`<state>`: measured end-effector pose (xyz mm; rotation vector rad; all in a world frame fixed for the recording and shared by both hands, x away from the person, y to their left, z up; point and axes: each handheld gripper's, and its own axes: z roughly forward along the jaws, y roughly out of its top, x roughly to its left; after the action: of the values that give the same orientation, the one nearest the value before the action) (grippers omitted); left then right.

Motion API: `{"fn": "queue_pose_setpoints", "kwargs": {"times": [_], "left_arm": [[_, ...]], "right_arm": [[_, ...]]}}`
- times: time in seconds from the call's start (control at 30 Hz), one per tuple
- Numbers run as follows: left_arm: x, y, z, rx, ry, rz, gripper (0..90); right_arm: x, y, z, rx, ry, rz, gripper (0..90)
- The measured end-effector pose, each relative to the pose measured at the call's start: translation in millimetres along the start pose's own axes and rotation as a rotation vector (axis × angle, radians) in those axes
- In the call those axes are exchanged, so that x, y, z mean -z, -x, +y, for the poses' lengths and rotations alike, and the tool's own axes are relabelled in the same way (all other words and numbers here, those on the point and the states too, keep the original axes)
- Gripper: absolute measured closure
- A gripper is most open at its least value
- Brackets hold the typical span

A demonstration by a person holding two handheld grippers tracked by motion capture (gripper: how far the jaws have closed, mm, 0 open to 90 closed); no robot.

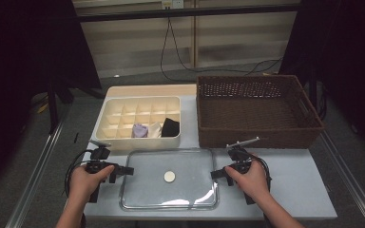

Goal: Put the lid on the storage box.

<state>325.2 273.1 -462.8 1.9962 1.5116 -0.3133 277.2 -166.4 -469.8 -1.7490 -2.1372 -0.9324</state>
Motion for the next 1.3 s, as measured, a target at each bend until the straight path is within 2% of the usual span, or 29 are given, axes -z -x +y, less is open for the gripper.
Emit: {"fn": "queue_pose_setpoints", "kwargs": {"times": [0.07, 0.1, 0.17, 0.2, 0.23, 0.27, 0.37, 0.47, 0.57, 0.7, 0.8, 0.87, 0.93, 0.97, 1.03, 1.13, 1.17, 1.2, 1.27, 1.3], "left_arm": [[-0.3, 1.1, 0.7, -0.017, -0.007, 0.007, 45.9], [-0.7, 1.4, 0.7, -0.005, -0.004, 0.007, 45.2], [-0.3, 1.7, 0.2, -0.012, -0.004, 0.02, 46.7], [-0.4, 1.6, -0.3, -0.006, 0.004, 0.027, 50.3], [0.5, -0.7, -0.2, -0.018, 0.003, 0.029, 53.3], [0.8, -1.3, -0.4, -0.006, 0.003, 0.017, 54.5], [1.3, -1.0, -1.5, -0.017, 0.011, 0.025, 56.1], [2.7, -0.6, -0.4, -0.012, 0.001, 0.027, 57.2], [4.3, 1.6, -0.2, 0.008, 0.005, 0.028, 58.4], [15.2, 7.2, -0.2, -0.007, 0.033, 0.024, 62.8], [23.7, 12.1, -0.4, -0.002, 0.042, 0.024, 67.2], [29.1, 14.2, -0.2, -0.011, 0.049, 0.017, 69.6], [34.1, 16.9, 0.6, -0.052, 0.045, 0.033, 70.6], [35.4, 19.3, 0.5, -0.051, 0.054, 0.032, 70.9], [38.3, 23.1, 1.2, -0.083, 0.056, 0.057, 71.1], [40.8, 27.9, 2.6, -0.093, 0.06, 0.061, 71.3], [41.6, 30.0, 3.1, -0.085, 0.081, 0.057, 71.4], [43.0, 30.7, 3.5, -0.085, 0.078, 0.052, 72.0], [45.5, 32.6, 4.1, -0.1, 0.091, 0.054, 72.1], [47.6, 33.2, 4.8, -0.111, 0.081, 0.05, 72.3]], "right_arm": [[-0.3, -0.1, -0.4, 0.003, 0.002, 0.007, 72.3], [-2.5, -1.1, -1.3, -0.006, -0.013, 0.046, 72.0], [-4.1, -7.4, -1.6, 0.005, -0.013, 0.016, 71.3], [-4.3, -9.2, 0.3, 0.018, -0.01, -0.009, 71.0], [-4.5, -10.2, 1.0, 0.023, -0.006, -0.021, 70.9], [-4.8, -10.5, 1.5, 0.024, -0.006, -0.024, 70.9], [-4.0, -8.1, 0.0, 0.019, 0.002, -0.008, 71.2], [-1.7, -11.0, -0.4, 0.039, 0.014, -0.016, 71.3], [1.4, -11.6, -0.9, 0.034, 0.036, -0.005, 72.3], [6.5, -11.3, -2.9, 0.044, 0.074, 0.008, 73.4], [12.9, -13.1, -3.9, 0.05, 0.107, 0.022, 74.6], [16.0, -14.9, -5.1, 0.071, 0.124, 0.019, 74.9], [19.0, -16.0, -5.6, 0.076, 0.148, 0.024, 75.9], [20.8, -16.3, -5.5, 0.08, 0.165, 0.027, 76.2], [24.5, -18.3, -5.2, 0.088, 0.189, 0.026, 76.9], [28.1, -19.8, -4.7, 0.1, 0.212, 0.014, 77.3], [28.8, -19.6, -4.7, 0.099, 0.22, 0.016, 77.5], [30.5, -19.3, -4.3, 0.097, 0.224, 0.016, 77.7], [32.9, -19.2, -3.9, 0.099, 0.237, 0.023, 78.3], [34.8, -20.1, -3.5, 0.101, 0.243, 0.021, 78.4]]}}
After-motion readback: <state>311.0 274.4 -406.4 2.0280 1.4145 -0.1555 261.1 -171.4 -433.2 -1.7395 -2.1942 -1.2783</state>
